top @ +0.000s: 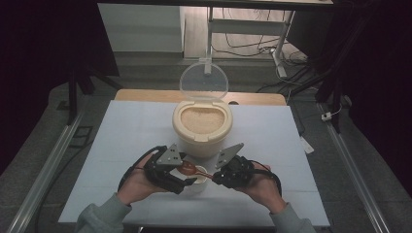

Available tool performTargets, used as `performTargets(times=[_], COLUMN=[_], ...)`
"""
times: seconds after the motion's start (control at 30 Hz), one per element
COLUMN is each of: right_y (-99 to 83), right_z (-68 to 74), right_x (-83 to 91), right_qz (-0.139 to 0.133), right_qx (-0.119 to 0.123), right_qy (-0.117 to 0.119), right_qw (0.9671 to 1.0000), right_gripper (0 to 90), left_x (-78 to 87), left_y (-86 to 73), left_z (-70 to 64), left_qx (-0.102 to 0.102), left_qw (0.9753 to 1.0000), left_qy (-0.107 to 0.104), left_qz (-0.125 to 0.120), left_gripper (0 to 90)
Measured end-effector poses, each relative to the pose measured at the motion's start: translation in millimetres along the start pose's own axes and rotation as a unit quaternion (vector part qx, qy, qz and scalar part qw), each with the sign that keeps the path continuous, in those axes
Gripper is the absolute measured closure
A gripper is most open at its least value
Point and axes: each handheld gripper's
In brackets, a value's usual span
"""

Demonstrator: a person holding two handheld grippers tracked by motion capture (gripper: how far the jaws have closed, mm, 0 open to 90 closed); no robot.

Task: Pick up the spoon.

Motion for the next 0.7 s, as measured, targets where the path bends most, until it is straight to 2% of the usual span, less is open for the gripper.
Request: performTargets(times=[0.2, 0.33, 0.37, 0.5, 0.7], right_y=[1.5, 4.7, 4.9, 5.7, 7.4], right_z=[2.0, 5.7, 6.4, 7.4, 9.5], right_x=[-0.7, -2.0, -2.9, -5.4, -5.8], right_qz=[-0.002, 0.001, -0.002, -0.003, 0.001], right_qx=[0.007, 0.022, 0.022, 0.029, 0.041], right_qy=[0.001, -0.001, 0.001, 0.003, 0.002], right_qw=[1.0000, 0.9998, 0.9997, 0.9996, 0.9992], right_gripper=[78.9, 78.9, 78.9, 78.9, 78.8], left_x=[-8.9, -15.5, -18.9, -23.8, -33.0], left_y=[9.3, 15.8, 17.9, 20.3, 24.4], left_z=[-4.7, -6.8, -7.8, -8.3, -9.7], left_qx=[-0.028, -0.040, -0.044, -0.052, -0.068], left_qw=[0.9993, 0.9981, 0.9973, 0.9960, 0.9915], left_qy=[-0.012, -0.017, -0.023, -0.029, -0.050], left_qz=[0.022, 0.043, 0.054, 0.067, 0.099], left_gripper=[23.3, 28.9, 30.0, 33.6, 40.2])
Point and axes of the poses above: each handheld gripper's, and its own axes: x roughly backward along the jaws, y roughly out of its top, z roughly to its left, and after that the axes turned 1 degree about z, right-handed
